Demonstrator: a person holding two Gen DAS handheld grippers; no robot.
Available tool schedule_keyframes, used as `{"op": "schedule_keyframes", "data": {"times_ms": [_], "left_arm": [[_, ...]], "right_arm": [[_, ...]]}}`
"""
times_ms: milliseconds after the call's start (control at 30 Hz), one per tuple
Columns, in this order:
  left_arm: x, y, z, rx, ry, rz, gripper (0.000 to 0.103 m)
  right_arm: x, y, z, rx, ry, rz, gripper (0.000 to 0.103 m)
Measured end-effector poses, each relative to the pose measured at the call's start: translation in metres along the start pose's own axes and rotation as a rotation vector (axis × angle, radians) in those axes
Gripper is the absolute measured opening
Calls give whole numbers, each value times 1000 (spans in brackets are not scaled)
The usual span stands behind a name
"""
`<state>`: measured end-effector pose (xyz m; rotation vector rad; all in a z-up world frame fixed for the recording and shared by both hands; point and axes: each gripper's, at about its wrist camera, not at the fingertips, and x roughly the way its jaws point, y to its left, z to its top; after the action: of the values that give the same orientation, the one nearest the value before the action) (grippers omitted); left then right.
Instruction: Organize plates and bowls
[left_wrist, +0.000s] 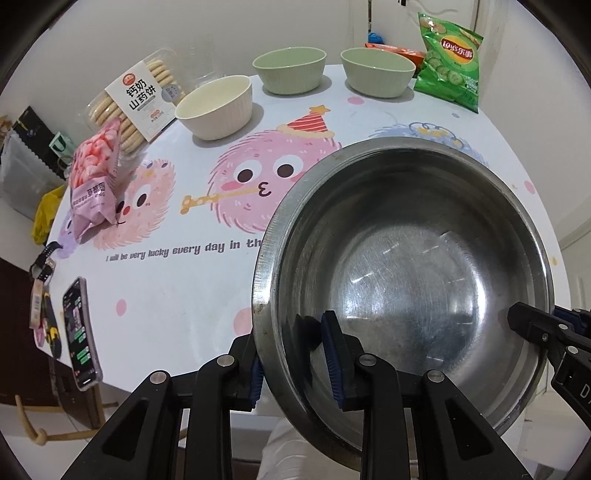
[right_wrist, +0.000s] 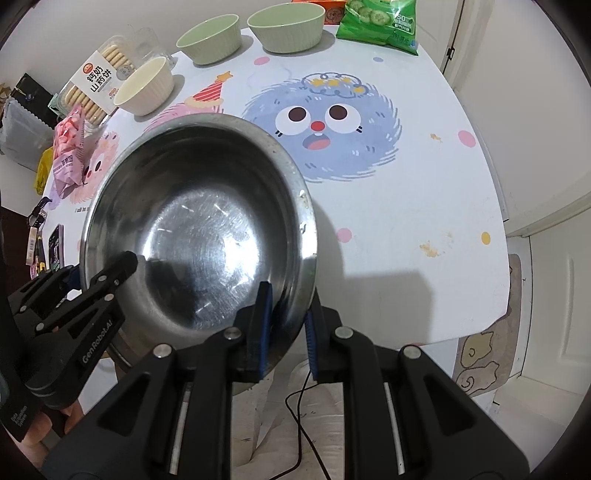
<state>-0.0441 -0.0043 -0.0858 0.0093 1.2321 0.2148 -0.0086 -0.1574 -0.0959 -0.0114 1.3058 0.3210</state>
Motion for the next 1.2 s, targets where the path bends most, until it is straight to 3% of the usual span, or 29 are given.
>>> {"op": "schedule_keyframes", "data": {"times_ms": [200,600,800,1000,1200], "left_arm": [[8,-2,-2,12,14,52,34],[20,-6,-3,11,24,69,36],[22,-8,-3,45,3,120,37],[24,-4,-5,31,9,122,38],[10,12,-3,-19,-20,93,66]], "right_arm": [[4,3,-1,-8,3,10,19],[6,7,6,-37,-15,-12,20],[6,14,5,-90,-23,-56,20],[9,16,6,-112,-15,-91,25],[-6,10,7,-104,-38,-74,26]]}}
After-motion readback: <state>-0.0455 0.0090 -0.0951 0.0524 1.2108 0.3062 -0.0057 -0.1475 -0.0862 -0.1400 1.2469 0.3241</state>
